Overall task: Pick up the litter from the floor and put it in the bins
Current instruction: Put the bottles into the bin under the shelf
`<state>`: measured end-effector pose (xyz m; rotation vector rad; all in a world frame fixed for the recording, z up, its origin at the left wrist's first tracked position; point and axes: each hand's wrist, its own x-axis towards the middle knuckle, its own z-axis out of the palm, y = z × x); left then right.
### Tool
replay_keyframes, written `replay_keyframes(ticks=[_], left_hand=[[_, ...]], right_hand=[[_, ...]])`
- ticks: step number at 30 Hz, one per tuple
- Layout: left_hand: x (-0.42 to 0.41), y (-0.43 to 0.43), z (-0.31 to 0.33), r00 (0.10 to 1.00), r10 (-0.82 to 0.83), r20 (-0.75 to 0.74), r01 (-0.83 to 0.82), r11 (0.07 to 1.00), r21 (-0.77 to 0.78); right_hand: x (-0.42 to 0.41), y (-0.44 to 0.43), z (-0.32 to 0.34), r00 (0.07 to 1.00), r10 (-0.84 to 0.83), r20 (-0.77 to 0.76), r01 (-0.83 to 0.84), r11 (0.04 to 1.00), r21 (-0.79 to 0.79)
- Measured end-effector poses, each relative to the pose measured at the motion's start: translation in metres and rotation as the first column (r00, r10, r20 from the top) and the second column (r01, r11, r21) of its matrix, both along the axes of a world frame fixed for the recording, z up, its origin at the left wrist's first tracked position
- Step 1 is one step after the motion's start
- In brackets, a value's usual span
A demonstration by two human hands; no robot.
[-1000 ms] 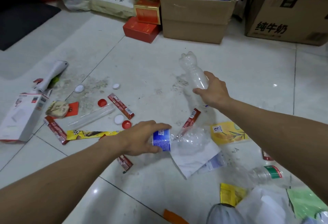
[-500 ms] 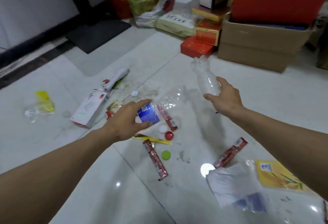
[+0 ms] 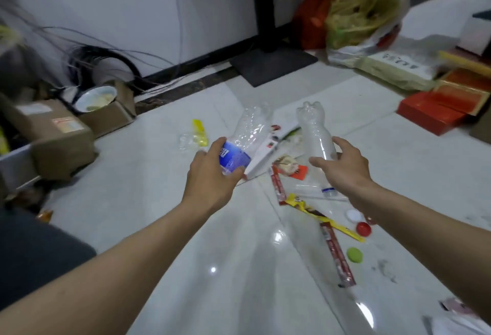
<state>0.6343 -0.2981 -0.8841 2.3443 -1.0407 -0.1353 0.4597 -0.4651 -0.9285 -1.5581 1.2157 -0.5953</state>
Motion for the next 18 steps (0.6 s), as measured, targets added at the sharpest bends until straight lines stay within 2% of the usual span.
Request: replay_keyframes(ticks=[6,9,15,18], left_hand=[[0.030,0.085,0.063,0.979,0.202,-0.012,-0.203,0.976,-0.081],[0.041,0.129,0.089,0.951,0.309,-0.014,-0.308,0.946,-0.102],[0.046,0.213,0.130,0.879,0.476,0.031,-0.463,0.866,-0.187],[0.038,0.257,0.138,0.824,0.563,0.061,-0.542,0.815,-0.203]], right_hand=[[0.079,0.059,0.064,0.984,0.177,0.019,-0.175,0.982,-0.066],[0.118,0.095,0.099,0.960,0.270,0.078,-0.263,0.961,-0.083],[0.178,0.177,0.161,0.853,0.455,0.254,-0.453,0.889,-0.071],[0.197,0.225,0.174,0.773,0.558,0.300,-0.570,0.820,-0.057]])
